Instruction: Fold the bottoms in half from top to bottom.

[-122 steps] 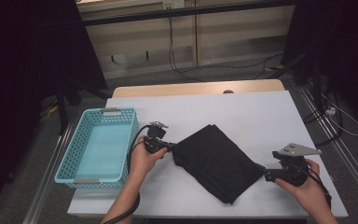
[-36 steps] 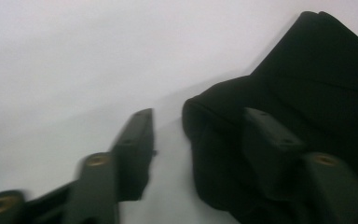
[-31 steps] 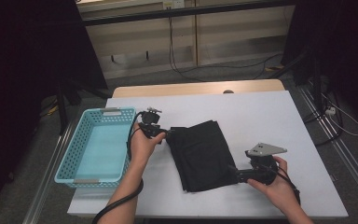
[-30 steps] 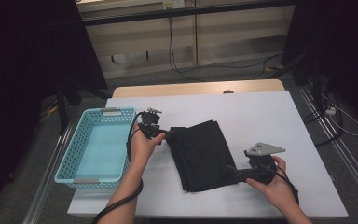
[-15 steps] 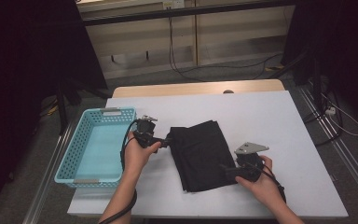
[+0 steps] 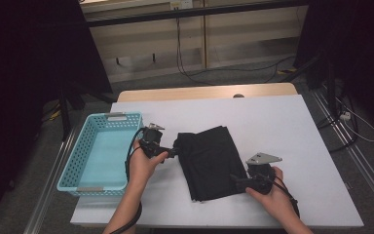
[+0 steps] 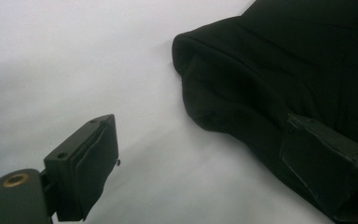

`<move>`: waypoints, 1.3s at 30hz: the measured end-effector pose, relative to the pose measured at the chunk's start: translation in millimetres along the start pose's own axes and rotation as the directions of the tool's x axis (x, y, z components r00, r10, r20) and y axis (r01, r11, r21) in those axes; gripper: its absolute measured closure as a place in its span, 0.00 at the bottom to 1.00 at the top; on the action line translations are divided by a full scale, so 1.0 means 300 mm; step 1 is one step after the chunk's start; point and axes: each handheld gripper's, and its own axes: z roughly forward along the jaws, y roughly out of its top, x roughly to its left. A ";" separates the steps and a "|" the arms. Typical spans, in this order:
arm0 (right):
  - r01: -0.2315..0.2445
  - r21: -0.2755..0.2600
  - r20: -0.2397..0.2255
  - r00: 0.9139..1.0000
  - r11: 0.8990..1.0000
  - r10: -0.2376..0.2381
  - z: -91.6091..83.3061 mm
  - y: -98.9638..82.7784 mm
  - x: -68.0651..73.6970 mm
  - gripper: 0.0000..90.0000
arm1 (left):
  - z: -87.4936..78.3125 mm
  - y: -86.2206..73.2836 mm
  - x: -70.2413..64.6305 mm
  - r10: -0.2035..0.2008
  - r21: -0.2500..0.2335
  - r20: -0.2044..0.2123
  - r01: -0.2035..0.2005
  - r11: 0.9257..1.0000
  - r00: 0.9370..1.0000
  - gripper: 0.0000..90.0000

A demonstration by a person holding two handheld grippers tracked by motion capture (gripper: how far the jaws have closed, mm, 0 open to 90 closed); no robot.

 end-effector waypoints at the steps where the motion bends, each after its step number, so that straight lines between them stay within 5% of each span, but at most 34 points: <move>1: 0.001 0.002 0.003 1.000 1.000 -0.001 -0.001 0.000 0.001 0.26 | -0.001 0.000 -0.002 0.000 0.000 0.002 0.000 1.000 1.000 0.12; 13: -0.033 0.002 0.035 0.999 0.999 0.033 -0.005 -0.003 0.021 0.32 | -0.001 0.008 -0.012 0.003 -0.010 0.016 -0.003 1.000 1.000 0.11; 39: -0.053 -0.001 0.018 0.998 0.999 0.053 -0.012 -0.005 0.049 0.58 | 0.002 0.024 -0.030 0.019 -0.018 0.030 -0.019 1.000 0.999 0.11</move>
